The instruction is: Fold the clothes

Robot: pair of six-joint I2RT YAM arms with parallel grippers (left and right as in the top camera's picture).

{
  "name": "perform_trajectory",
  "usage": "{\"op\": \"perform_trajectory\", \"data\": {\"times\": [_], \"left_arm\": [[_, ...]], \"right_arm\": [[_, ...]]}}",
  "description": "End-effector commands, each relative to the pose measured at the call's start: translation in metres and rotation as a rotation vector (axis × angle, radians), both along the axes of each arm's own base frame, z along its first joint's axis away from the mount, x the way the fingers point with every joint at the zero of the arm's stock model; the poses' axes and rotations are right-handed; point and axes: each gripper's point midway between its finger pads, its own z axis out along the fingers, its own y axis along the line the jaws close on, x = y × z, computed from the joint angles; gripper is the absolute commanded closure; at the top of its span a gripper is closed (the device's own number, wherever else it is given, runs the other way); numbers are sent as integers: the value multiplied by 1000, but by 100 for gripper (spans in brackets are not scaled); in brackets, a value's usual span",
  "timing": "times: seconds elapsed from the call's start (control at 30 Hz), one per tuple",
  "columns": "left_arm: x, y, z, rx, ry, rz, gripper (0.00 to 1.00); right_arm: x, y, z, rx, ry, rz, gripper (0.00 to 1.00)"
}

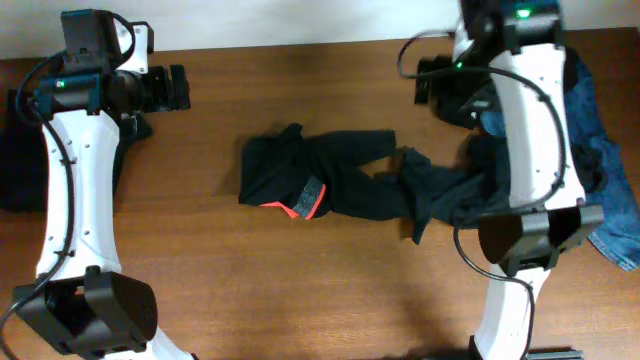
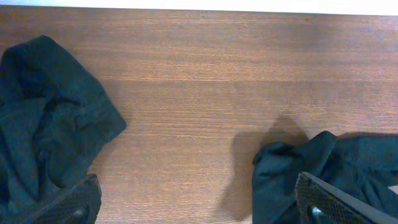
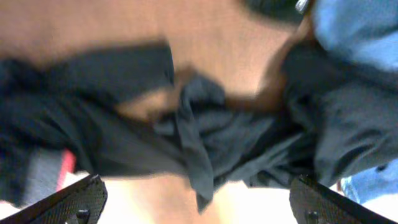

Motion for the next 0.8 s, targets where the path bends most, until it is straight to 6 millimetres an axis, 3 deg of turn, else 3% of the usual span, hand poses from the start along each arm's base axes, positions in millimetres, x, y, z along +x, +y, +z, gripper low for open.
{"op": "perform_trajectory", "data": {"times": [0.0,0.1,0.33,0.57,0.67,0.77], "left_arm": [[-1,-1,10,-14,-22,-5,1],[-1,-1,10,-14,-23,-5,1],[-1,-1,10,-14,-22,-5,1],[0,-1,7,-15,-16,-5,1],[0,-1,7,-15,-16,-5,1],[0,-1,7,-15,-15,-5,1]], "right_arm": [[-20,10,-40,-3,143,68,1],[-26,10,-69,-8,208,69,5],[-35,14,-118,-11,271,96,34],[-40,20,-154,-17,286,142,47],[-40,19,-162,-16,281,144,58],[-39,19,-171,-16,274,144,58]]}}
